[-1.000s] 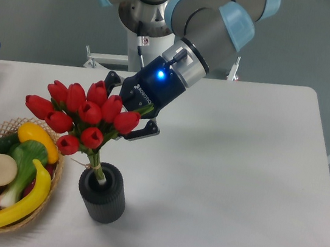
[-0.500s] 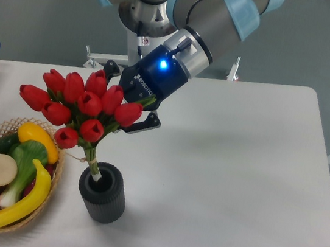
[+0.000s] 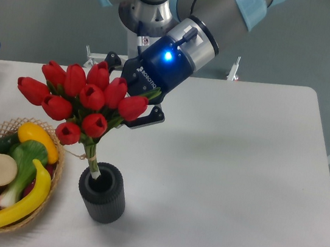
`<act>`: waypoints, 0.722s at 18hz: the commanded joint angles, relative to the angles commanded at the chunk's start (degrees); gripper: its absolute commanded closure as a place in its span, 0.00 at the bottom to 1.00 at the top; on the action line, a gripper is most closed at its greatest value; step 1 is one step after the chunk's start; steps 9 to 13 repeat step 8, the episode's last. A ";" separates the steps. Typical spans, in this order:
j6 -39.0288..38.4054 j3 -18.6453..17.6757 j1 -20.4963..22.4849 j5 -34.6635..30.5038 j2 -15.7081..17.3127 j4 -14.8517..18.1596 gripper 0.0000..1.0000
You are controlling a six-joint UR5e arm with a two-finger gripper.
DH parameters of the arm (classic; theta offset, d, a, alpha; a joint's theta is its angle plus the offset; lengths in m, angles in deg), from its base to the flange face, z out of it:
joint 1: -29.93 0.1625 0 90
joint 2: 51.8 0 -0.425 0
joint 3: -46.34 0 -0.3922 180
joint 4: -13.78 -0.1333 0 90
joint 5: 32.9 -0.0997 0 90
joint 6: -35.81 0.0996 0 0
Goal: Pick up the flowers from the vase
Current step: 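Lift the gripped tulips up out of the black vase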
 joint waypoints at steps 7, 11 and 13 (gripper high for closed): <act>-0.27 0.97 0.70 0.00 -0.27 0.09 0.61; -0.27 0.88 0.70 0.00 -0.27 0.00 0.61; -0.27 0.88 0.70 0.00 -0.27 0.00 0.61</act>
